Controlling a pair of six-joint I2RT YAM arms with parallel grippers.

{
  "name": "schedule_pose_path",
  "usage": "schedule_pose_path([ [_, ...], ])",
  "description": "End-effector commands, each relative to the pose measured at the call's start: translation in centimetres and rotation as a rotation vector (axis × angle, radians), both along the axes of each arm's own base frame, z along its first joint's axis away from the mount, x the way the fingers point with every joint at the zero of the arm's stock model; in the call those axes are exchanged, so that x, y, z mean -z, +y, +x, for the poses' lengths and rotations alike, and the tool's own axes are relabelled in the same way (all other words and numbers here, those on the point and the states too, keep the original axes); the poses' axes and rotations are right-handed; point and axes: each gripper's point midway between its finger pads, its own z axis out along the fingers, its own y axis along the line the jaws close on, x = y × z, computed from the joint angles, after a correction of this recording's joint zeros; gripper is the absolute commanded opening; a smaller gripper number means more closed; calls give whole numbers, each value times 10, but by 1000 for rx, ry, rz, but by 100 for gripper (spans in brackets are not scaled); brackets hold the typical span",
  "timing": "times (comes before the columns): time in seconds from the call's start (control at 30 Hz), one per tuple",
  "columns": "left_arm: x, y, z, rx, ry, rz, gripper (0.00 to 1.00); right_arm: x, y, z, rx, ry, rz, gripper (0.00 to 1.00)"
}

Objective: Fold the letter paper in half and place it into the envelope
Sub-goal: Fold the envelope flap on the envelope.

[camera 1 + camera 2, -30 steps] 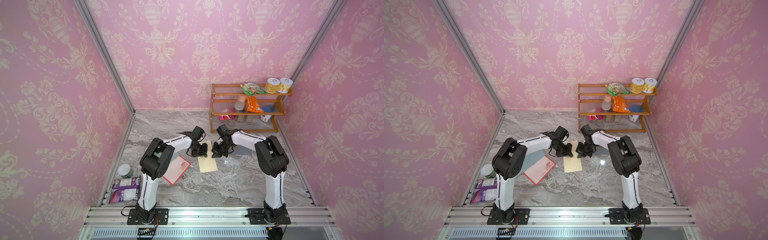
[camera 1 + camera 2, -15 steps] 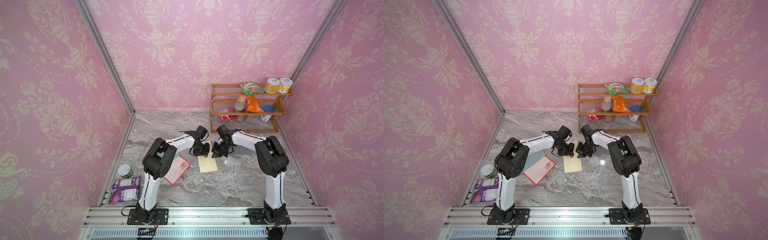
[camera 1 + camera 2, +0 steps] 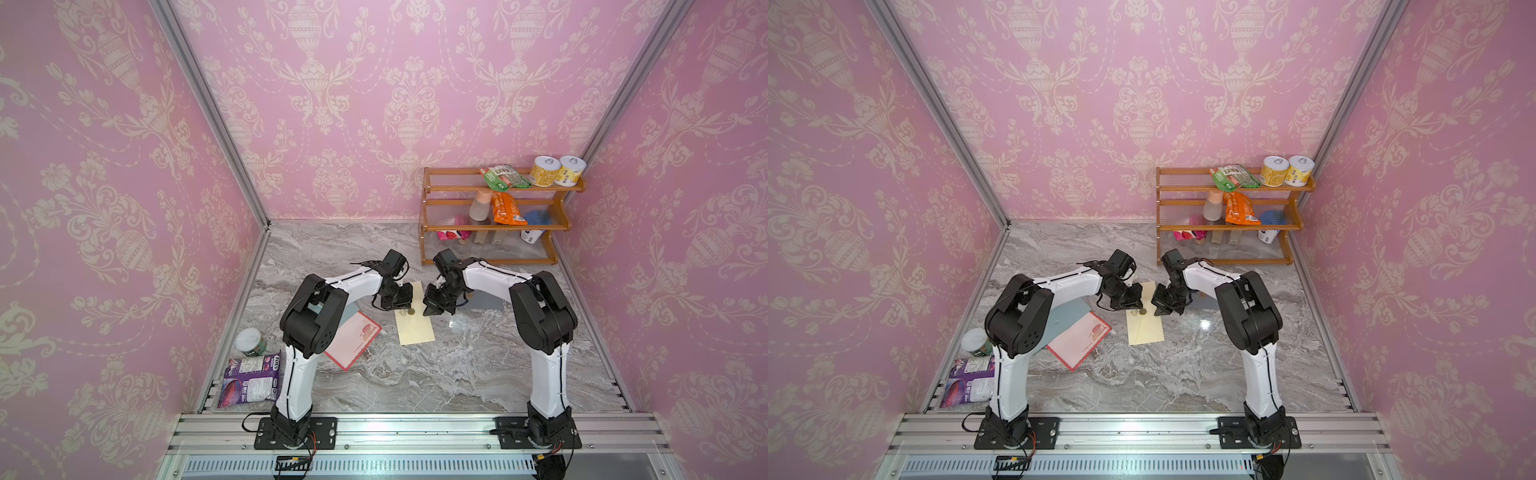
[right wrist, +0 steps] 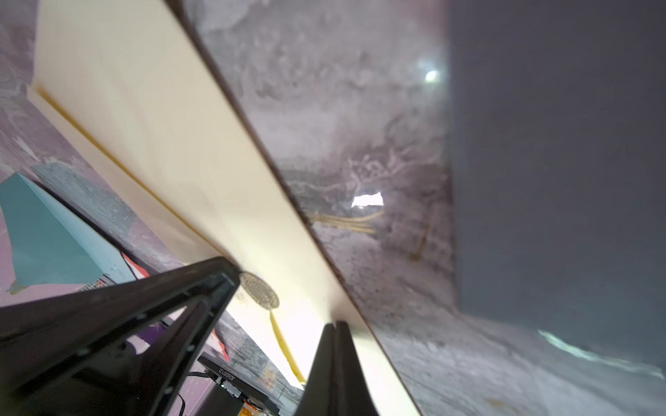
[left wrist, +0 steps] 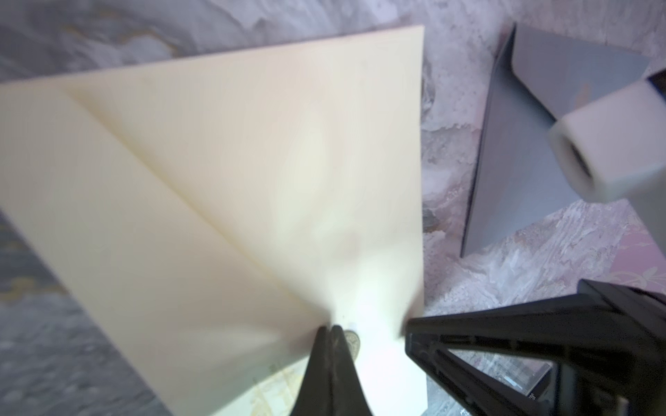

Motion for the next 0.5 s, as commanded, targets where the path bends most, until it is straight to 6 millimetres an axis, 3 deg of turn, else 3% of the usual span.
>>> schedule_pose_path([
  [0.0,31,33,-22,3,79,150,0,54,-32,-25,24,123,-191,0],
  [0.3,38,-7,-28,42,88,122,0,52,-32,-23,24,117,-193,0],
  [0.47,36,4,-29,60,68,175,0,49,-30,-20,23,104,-180,0],
])
